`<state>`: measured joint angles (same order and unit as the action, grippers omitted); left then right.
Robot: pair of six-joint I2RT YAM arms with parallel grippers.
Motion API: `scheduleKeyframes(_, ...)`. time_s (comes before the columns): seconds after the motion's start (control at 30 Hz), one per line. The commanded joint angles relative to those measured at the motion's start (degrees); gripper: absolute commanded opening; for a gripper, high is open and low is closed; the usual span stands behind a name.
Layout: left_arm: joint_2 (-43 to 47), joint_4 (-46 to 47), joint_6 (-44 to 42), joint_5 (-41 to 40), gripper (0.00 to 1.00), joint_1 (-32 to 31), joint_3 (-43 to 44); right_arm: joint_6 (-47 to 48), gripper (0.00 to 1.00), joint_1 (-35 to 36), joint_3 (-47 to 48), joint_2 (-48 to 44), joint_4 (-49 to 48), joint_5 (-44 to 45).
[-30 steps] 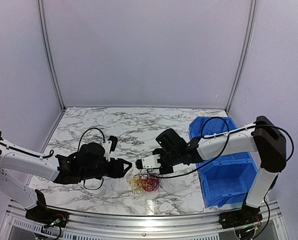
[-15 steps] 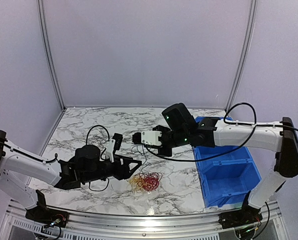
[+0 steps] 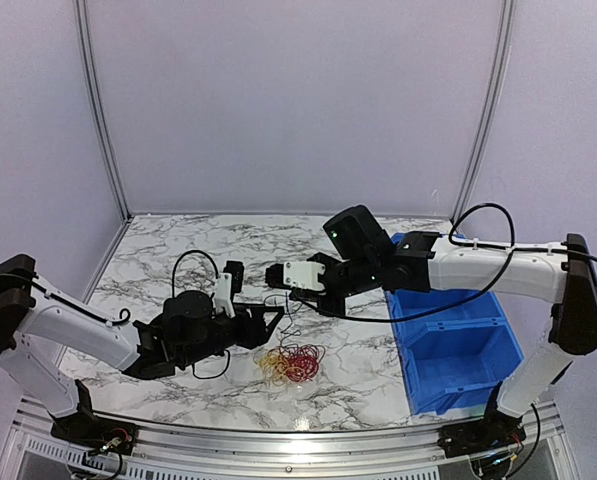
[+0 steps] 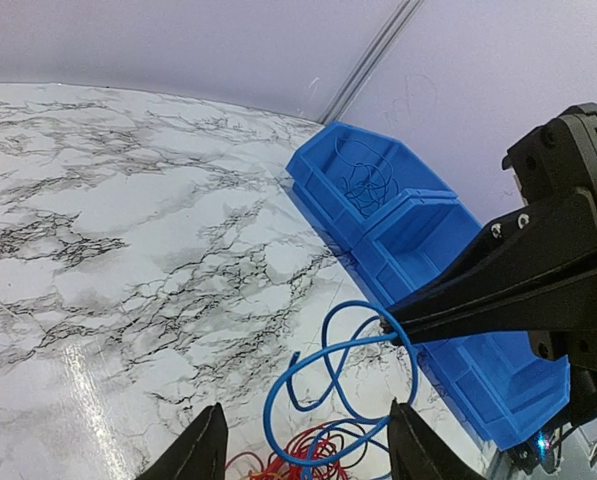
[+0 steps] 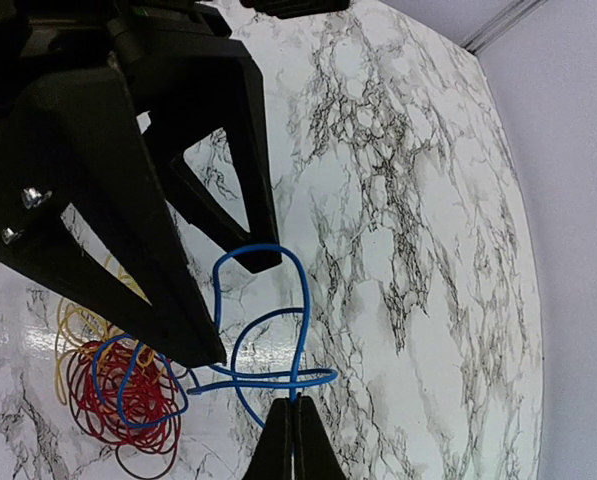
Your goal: Untangle the cables
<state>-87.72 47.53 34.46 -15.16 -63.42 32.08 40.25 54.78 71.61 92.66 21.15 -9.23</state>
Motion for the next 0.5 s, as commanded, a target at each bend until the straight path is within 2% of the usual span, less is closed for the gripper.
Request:
scheduleKeyframes(0.0,-0.56,2.78,0.76,-2.95,0.56,-0.04,1.2,-1.89,0.0,0.17,0.58,-1.14,-0.08,-0.62)
scheduleKeyframes(0.13,-1.26,3.77,0.42,1.86,0.6,-0.04,2.13,-3.44,0.0,0.1,-0.41,-1.56,-1.69,1.32)
scheduleKeyframes(0.23,-0.31,3.8,3.53,-3.07,0.59,-0.83,0.84,-4.89,0.0,-0.21,-0.36,-1.1,-2.52,2.69)
scheduleKeyframes(0.33,3.67,3.86,5.24,-12.27,0.52,-2.64,-3.26,-5.97,0.0,-0.42,-0.24,-0.8,-2.6,3.55)
scheduleKeyframes(0.4,5.4,3.89,3.13,-12.03,0.45,-3.36,-4.18,-6.52,0.0,-0.51,-0.48,-0.75,-2.89,3.86)
scheduleKeyframes(0.47,5.31,3.81,0.12,-7.96,0.39,-3.55,-3.27,-7.02,0.0,-0.6,-0.44,-0.66,-3.0,3.99)
